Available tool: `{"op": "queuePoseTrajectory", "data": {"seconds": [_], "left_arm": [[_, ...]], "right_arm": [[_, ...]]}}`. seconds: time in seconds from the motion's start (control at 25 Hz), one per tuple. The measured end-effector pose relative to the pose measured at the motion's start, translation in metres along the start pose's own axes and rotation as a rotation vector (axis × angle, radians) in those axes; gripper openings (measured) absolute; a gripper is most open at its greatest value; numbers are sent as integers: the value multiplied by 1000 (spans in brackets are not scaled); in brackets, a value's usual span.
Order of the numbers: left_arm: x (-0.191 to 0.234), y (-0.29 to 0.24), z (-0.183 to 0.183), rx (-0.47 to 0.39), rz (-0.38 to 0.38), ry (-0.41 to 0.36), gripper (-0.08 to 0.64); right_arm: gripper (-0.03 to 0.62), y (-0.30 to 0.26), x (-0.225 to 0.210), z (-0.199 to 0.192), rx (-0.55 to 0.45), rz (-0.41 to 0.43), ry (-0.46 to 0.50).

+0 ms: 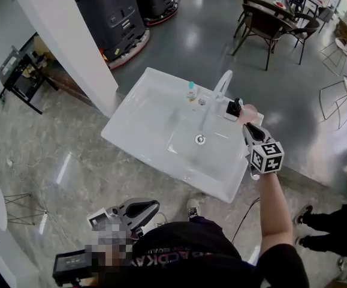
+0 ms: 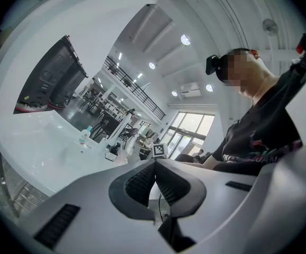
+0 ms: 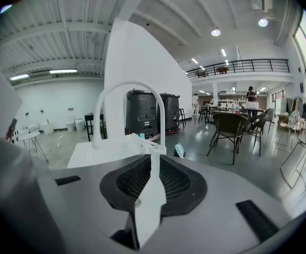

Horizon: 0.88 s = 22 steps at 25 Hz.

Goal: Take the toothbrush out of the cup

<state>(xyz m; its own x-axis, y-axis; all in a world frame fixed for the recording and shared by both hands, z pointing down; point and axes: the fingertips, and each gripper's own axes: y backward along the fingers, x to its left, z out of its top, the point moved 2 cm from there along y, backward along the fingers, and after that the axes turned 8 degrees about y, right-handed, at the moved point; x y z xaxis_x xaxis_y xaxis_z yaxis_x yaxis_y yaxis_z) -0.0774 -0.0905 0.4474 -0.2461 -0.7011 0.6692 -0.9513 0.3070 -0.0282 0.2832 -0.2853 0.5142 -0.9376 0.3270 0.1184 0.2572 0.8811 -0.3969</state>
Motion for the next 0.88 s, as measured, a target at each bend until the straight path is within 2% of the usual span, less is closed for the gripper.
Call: {"op": "queuePoseTrajectory", "data": {"seconds": [0.08, 0.36, 0.88], "left_arm": [[1, -3, -1, -1, 12, 3, 8], [7, -8, -1, -17, 61, 17, 8], [4, -20, -9, -34, 126, 28, 8]], "right_arm": [[49, -10, -8, -4, 31, -6, 60], [55, -45, -33, -10, 112, -19, 231], [55, -89, -55, -29, 240, 24, 411]]}}
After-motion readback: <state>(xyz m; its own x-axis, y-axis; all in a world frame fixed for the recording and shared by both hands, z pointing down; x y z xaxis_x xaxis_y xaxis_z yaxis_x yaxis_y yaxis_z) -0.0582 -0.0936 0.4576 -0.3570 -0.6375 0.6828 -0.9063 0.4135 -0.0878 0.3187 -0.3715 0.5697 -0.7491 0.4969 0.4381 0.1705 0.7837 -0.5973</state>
